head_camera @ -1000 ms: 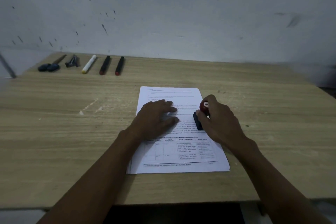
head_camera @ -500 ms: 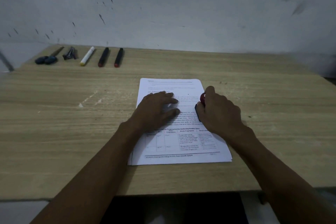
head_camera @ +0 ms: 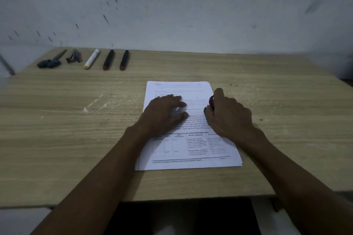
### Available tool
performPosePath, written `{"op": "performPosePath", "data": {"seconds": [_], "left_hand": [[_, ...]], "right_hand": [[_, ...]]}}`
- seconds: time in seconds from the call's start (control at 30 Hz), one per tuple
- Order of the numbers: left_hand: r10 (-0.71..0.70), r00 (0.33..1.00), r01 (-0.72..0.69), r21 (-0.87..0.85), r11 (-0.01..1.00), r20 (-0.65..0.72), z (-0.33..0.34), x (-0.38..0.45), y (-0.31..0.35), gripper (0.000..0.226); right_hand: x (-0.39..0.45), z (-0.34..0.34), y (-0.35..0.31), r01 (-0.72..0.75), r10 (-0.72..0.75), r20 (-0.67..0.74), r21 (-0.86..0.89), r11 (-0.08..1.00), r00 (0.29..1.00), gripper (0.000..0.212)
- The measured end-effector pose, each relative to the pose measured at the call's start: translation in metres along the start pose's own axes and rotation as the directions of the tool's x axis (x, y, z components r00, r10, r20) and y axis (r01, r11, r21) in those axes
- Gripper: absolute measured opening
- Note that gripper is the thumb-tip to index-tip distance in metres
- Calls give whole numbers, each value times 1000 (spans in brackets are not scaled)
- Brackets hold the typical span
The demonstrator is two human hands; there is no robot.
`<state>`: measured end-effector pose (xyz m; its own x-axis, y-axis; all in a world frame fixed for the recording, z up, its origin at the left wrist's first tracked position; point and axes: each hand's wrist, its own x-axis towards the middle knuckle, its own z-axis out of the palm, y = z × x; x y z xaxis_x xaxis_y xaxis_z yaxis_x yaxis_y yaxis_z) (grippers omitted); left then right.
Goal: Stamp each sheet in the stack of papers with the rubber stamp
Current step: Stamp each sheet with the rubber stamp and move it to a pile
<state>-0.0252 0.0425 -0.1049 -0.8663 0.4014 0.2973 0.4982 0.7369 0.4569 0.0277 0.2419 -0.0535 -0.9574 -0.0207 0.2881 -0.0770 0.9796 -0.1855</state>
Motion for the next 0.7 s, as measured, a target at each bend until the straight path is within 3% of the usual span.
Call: {"op": "performPosePath", "data": {"seconds": [0.2, 0.33, 0.43, 0.53, 0.7], "left_hand": [[3, 1000, -3, 14, 1000, -6, 1, 0, 0, 58], [-9, 1000, 9, 3, 1000, 7, 0, -2, 2, 72], [-5, 1000, 5, -11, 1000, -1, 0, -2, 0, 74], [1, 1000, -1, -9, 1000, -8, 0, -1, -2, 72], [20, 998, -22, -25, 999, -53, 4, -1, -6, 69]], "right_hand": [[0, -1, 0, 1, -1, 0, 7, 1000, 1000, 18], [0, -7, 2, -20, 17, 57, 65, 998, 998, 22], [1, -16, 12, -112, 96, 66, 296, 949, 993, 22], [3, -26, 30, -186, 238, -30, 530, 827, 971, 20], [7, -42, 69, -270, 379, -76, 575, 772, 922, 17]]}}
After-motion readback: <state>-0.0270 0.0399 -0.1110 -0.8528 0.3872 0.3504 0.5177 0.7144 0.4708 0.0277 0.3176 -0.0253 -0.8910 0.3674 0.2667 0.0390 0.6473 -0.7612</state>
